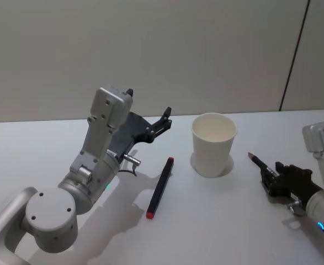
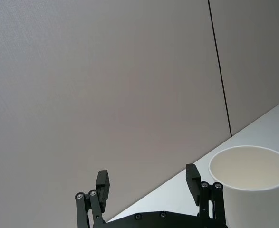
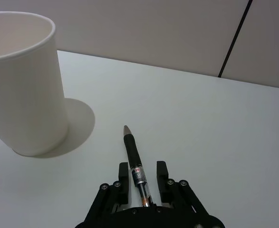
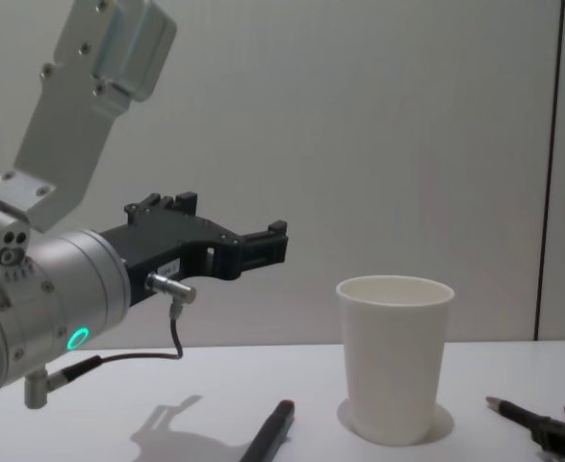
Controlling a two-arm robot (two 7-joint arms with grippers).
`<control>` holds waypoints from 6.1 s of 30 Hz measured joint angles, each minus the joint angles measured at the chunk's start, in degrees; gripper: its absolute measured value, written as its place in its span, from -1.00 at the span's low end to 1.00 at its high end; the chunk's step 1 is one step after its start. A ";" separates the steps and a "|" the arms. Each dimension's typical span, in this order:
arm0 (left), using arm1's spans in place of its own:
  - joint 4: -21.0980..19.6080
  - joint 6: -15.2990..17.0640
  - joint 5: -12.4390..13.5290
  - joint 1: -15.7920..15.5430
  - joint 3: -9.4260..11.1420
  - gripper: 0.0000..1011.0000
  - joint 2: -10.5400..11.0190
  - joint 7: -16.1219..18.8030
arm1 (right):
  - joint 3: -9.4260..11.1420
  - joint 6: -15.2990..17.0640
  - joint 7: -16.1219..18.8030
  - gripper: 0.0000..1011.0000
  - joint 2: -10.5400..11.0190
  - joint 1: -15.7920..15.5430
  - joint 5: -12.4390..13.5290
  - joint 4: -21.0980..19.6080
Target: Place the pen into the pen holder.
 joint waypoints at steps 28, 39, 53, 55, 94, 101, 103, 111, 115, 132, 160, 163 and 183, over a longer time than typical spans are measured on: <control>0.00 0.00 0.00 0.00 0.00 0.98 0.00 0.00 | 0.28 -1.40 0.23 -0.76 -0.13 0.29 0.76 0.36; 0.00 0.00 0.00 0.00 0.00 0.98 0.00 0.00 | 1.10 -8.59 2.41 -0.76 -0.34 1.23 3.27 1.11; 0.00 0.00 0.00 0.00 0.00 0.98 0.00 0.00 | 2.29 -19.87 7.08 -0.76 -0.36 2.54 7.69 1.67; 0.00 0.00 0.00 0.00 0.00 0.98 0.00 0.00 | 2.51 -21.83 7.96 -0.76 -0.34 2.80 8.69 1.69; 0.00 0.00 0.00 0.00 0.00 0.98 0.00 0.00 | 3.17 -42.07 24.49 -0.76 -3.00 10.85 20.89 7.80; 0.00 0.00 0.00 0.00 0.00 0.98 0.00 0.00 | 2.16 -43.06 25.96 -0.76 -4.28 12.40 20.02 10.68; 0.00 0.00 0.00 0.00 0.00 0.98 0.00 0.00 | 1.93 -43.31 26.28 -0.76 -4.56 12.78 19.80 11.36; 0.00 0.00 0.00 0.00 0.00 0.98 0.00 0.00 | 0.60 -44.98 28.04 -0.76 -6.45 15.48 18.25 16.12; 0.00 0.00 0.00 0.00 0.00 0.98 0.00 0.00 | 0.18 -45.49 28.48 -0.76 -7.05 16.36 17.62 17.68; 0.00 0.00 0.00 0.00 0.00 0.98 0.00 0.00 | -1.75 -47.03 29.78 -0.76 -9.25 19.29 14.17 24.54; 0.00 0.00 0.00 0.00 0.00 0.98 0.00 0.00 | -3.12 -48.72 29.46 -0.76 -10.28 20.40 10.95 29.65; 0.00 0.00 0.00 0.00 0.00 0.98 0.00 0.00 | -3.20 -48.84 29.28 -0.76 -10.34 20.45 10.69 29.96; 0.00 0.00 0.00 0.00 0.00 0.98 0.00 0.00 | -3.39 -49.20 28.92 0.22 -10.47 20.57 10.10 30.63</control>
